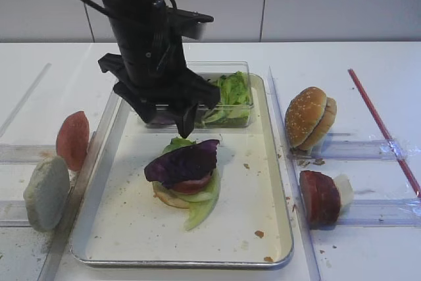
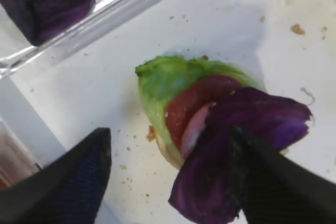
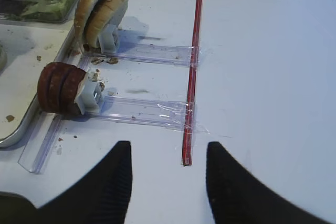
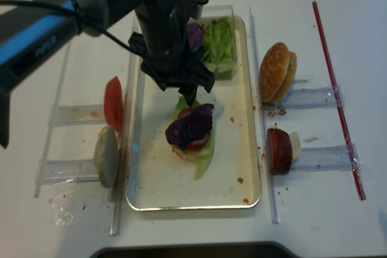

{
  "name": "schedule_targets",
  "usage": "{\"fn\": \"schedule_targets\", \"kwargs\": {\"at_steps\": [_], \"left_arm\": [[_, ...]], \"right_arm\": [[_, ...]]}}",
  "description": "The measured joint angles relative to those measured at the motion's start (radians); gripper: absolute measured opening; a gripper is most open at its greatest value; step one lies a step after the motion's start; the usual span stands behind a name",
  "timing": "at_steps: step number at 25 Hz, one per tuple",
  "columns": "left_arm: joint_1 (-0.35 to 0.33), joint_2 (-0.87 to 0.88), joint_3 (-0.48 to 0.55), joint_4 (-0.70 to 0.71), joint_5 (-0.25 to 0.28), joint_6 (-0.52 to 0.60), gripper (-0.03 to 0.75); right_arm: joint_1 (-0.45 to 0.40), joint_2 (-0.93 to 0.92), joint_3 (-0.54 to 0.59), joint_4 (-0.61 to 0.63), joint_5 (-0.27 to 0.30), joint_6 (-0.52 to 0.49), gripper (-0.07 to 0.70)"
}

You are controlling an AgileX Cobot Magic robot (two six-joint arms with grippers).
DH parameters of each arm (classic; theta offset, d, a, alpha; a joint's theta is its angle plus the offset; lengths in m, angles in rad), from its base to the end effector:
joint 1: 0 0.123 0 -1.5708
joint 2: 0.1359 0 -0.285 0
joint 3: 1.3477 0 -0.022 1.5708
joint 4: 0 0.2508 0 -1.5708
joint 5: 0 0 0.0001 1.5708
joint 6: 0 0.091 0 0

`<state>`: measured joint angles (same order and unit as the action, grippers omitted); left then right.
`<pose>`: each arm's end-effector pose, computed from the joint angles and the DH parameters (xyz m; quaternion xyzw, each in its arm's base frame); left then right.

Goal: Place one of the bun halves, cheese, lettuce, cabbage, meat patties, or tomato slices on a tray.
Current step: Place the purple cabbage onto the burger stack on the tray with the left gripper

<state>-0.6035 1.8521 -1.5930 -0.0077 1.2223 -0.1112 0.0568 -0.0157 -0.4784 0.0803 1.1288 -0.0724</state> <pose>0.3143 -0.2175 0.2727 0.2418 0.9663 -0.0343 0.0813 -0.0083 0.0061 0.2660 -0.0590 0.8692 0.0362 0.4895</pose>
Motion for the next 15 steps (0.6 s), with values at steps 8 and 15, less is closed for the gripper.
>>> {"fn": "schedule_targets", "kwargs": {"at_steps": [8, 15], "left_arm": [[0.002, -0.041, 0.000, -0.023, 0.005, -0.020, 0.439], [0.000, -0.041, 0.000, -0.027, 0.005, -0.021, 0.439]], "right_arm": [[0.000, 0.000, 0.000, 0.000, 0.000, 0.000, 0.343], [0.000, 0.000, 0.000, 0.000, 0.000, 0.000, 0.343]]}}
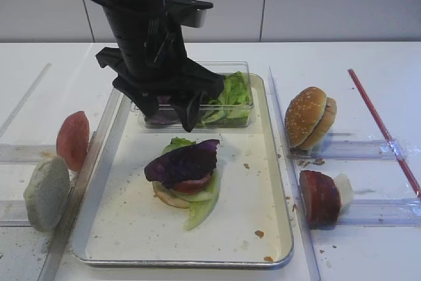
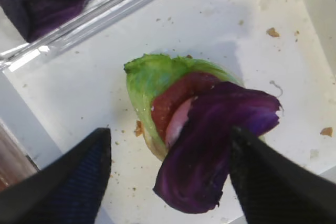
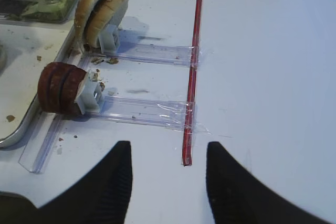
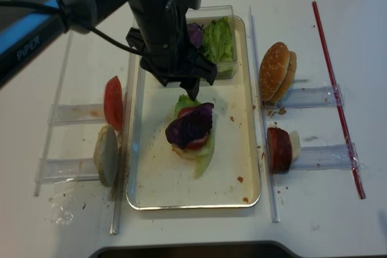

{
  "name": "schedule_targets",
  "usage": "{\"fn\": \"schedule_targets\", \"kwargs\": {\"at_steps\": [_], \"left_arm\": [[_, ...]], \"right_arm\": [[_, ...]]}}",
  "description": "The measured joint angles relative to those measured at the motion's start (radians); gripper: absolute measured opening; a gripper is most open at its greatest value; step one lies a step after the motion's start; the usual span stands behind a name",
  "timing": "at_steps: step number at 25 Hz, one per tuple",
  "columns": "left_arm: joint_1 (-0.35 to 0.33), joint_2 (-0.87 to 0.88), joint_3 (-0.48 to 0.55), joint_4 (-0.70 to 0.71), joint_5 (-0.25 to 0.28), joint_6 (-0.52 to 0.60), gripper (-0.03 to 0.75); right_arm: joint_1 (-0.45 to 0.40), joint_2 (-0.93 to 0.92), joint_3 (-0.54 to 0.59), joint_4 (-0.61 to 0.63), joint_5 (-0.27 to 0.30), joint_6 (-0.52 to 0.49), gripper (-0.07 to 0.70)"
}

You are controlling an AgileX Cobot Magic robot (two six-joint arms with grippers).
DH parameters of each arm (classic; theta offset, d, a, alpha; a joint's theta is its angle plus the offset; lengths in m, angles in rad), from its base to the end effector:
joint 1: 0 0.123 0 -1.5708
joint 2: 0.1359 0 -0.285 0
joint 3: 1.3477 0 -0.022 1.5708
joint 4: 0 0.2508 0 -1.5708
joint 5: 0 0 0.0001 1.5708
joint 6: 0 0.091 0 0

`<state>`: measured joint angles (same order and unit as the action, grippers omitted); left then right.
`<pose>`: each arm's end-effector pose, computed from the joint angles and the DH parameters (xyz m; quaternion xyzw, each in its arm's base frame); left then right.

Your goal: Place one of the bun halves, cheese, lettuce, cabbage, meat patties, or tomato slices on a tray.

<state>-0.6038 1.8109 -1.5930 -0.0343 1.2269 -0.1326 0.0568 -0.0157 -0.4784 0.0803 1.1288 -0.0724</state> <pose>0.3073 -0.2155 0.2883 0.2281 0.9677 -0.0538 0.0932 -0.0083 0.0061 0.2660 -0.0590 0.8692 0.0362 0.4895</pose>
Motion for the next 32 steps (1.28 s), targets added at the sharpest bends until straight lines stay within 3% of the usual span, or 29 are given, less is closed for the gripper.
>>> {"fn": "schedule_targets", "kwargs": {"at_steps": [20, 32], "left_arm": [[0.000, 0.000, 0.119, -0.027, -0.002, 0.009, 0.439], [0.000, 0.000, 0.124, -0.028, -0.026, 0.015, 0.439]], "right_arm": [[0.000, 0.000, 0.000, 0.000, 0.000, 0.000, 0.343], [0.000, 0.000, 0.000, 0.000, 0.000, 0.004, 0.343]]}}
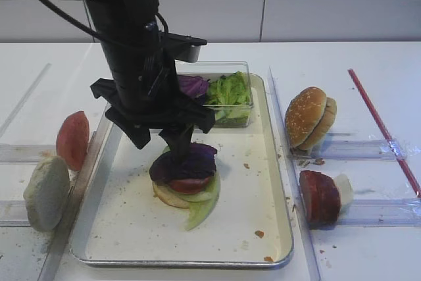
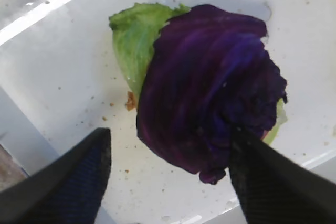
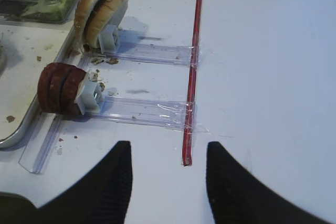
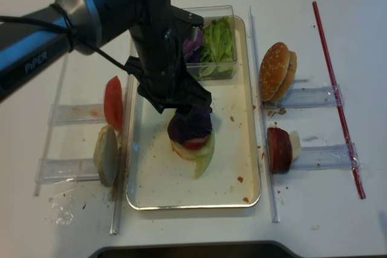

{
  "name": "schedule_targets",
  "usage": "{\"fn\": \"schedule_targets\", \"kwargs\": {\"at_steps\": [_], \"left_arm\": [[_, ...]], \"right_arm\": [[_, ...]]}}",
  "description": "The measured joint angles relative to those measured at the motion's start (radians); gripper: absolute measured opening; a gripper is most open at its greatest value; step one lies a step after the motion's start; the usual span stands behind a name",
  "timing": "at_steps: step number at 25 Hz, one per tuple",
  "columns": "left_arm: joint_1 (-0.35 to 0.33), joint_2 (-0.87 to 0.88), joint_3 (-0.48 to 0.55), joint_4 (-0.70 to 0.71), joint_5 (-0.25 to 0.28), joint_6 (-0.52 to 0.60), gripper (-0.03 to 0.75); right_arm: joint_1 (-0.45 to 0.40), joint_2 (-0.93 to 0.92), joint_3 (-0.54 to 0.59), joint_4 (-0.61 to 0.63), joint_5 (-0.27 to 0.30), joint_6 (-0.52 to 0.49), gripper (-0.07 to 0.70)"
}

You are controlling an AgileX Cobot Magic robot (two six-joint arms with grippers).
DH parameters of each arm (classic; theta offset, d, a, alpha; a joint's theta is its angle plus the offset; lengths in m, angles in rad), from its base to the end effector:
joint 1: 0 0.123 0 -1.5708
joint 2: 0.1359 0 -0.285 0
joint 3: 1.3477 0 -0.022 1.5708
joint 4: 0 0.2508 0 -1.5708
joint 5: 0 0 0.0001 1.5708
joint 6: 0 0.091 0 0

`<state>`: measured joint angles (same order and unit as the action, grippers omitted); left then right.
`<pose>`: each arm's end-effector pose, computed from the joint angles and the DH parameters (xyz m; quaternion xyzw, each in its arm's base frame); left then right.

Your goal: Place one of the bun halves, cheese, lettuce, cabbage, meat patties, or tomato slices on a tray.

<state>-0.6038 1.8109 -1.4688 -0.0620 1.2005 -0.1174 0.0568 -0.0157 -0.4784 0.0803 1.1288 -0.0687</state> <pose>0.2961 -0.2106 0.2559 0.2310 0.9708 -0.0479 0.0435 -0.0083 0.0061 0.2660 -0.0574 0.8693 0.0371 0.4894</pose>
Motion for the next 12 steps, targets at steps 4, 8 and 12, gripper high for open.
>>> {"fn": "schedule_targets", "kwargs": {"at_steps": [4, 8, 12], "left_arm": [[0.000, 0.000, 0.000, 0.000, 0.000, 0.005, 0.439], [0.000, -0.006, 0.000, 0.000, 0.000, 0.036, 0.439], [0.000, -0.031, 0.000, 0.002, 0.004, 0.066, 0.439]], "right_arm": [[0.000, 0.000, 0.000, 0.000, 0.000, 0.000, 0.343], [0.000, 0.000, 0.000, 0.000, 0.000, 0.000, 0.343], [0.000, 0.000, 0.000, 0.000, 0.000, 0.002, 0.343]]}}
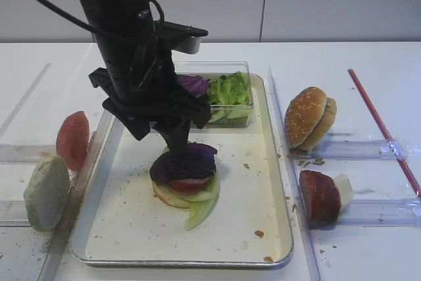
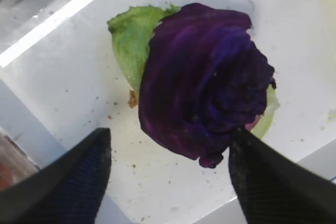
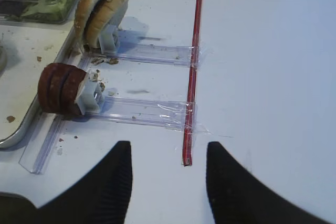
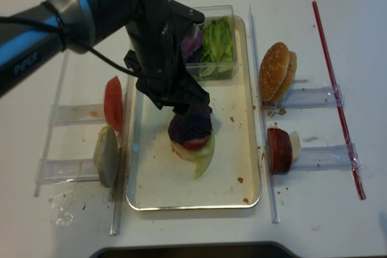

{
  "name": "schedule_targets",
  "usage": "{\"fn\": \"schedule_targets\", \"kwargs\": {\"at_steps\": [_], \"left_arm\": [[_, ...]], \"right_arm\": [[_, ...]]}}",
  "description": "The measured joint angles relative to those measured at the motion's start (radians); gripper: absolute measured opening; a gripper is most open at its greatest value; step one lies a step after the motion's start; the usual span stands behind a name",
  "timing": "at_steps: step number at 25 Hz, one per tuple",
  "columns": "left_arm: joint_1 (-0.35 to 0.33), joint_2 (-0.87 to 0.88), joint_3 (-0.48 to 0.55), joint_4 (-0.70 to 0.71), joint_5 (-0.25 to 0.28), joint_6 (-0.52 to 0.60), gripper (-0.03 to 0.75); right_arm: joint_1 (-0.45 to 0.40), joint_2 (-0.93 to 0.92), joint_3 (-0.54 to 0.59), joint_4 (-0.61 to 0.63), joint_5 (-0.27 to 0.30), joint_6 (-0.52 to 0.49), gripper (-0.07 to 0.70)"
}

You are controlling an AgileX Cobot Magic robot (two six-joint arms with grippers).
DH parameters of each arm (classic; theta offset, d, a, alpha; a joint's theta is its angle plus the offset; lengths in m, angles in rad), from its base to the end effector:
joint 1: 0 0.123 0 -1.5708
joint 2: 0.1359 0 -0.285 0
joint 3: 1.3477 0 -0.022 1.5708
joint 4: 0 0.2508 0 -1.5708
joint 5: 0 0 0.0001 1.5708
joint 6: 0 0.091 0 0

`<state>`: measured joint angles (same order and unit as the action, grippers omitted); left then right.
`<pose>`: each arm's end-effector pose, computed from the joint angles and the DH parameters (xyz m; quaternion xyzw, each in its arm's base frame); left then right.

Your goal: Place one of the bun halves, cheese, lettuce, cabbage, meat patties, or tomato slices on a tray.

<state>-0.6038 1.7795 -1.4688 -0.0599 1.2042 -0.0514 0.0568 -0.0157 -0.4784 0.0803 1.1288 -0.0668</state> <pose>0.2923 -0.2078 0.2672 0.2635 0.9616 -0.0501 0.0584 -0.0083 0.0061 0.2660 -0.0566 0.8694 0.0376 0.4894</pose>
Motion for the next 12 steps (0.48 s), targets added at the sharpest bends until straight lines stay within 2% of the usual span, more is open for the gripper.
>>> {"fn": "schedule_targets", "kwargs": {"at_steps": [7, 12], "left_arm": [[0.000, -0.060, 0.000, 0.035, 0.012, 0.035, 0.439], [0.052, -0.065, 0.000, 0.047, 0.020, 0.077, 0.439]], "right_arm": [[0.000, 0.000, 0.000, 0.000, -0.002, 0.000, 0.343], [0.000, 0.000, 0.000, 0.000, -0.002, 0.000, 0.343]]}}
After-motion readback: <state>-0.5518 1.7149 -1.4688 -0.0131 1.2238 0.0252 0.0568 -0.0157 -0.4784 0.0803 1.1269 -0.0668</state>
